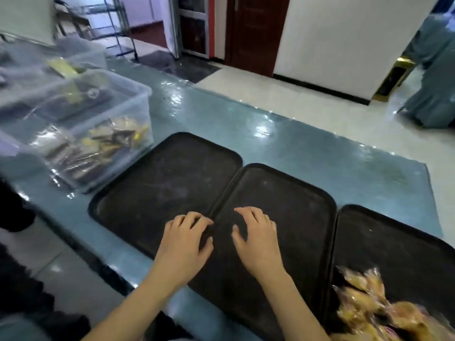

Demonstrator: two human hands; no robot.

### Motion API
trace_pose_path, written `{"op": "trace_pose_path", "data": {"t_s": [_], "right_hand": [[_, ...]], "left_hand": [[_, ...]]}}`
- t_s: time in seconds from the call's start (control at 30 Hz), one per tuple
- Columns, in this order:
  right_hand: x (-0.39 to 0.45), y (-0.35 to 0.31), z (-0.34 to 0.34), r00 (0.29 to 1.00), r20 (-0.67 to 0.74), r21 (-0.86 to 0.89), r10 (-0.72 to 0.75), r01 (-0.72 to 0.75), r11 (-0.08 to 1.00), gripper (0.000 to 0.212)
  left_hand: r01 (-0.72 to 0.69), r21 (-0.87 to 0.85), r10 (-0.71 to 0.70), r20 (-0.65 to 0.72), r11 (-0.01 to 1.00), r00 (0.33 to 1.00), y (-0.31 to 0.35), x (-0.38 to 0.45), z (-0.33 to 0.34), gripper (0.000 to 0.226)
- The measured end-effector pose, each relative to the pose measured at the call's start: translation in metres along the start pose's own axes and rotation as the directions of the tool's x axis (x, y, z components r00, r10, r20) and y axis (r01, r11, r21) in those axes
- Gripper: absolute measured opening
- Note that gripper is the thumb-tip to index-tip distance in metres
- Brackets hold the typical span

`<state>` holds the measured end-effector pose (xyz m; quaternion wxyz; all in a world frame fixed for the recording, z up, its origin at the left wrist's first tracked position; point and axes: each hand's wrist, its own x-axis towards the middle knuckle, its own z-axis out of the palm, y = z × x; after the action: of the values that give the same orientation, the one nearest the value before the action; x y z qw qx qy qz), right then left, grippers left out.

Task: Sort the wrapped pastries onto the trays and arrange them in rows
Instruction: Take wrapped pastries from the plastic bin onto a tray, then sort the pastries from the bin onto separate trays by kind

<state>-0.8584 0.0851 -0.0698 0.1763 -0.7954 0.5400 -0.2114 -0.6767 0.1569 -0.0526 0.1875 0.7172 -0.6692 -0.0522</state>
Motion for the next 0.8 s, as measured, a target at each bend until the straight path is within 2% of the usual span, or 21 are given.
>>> {"op": "trace_pose_path", "data": {"t_s": [0.2, 0.43, 0.7, 0.8], "right_hand": [[0.060, -0.125, 0.067, 0.988, 0.051, 0.059, -0.144, 0.141, 0.988, 0.042], [0.124, -0.251, 0.127, 0.957, 0.061, 0.148, -0.284, 0.272, 0.951, 0.041], [0.206, -0.341, 0.159, 0.929, 0.033, 0.262, -0.367, 0.347, 0.901, 0.040], [0.239, -0.362, 0.170, 0.927, 0.014, 0.288, -0.375, 0.356, 0.889, 0.040]], "left_hand": [[0.134, 0.017, -0.132, -0.089, 0.991, 0.987, -0.130, 0.000, -0.060, 0.032], [0.215, 0.009, -0.213, -0.090, 0.977, 0.973, -0.251, 0.007, -0.125, 0.041], [0.255, 0.026, -0.250, -0.127, 0.966, 0.960, -0.351, 0.039, -0.180, 0.039], [0.225, 0.038, -0.217, -0.146, 0.974, 0.965, -0.378, 0.060, -0.197, 0.039]]}}
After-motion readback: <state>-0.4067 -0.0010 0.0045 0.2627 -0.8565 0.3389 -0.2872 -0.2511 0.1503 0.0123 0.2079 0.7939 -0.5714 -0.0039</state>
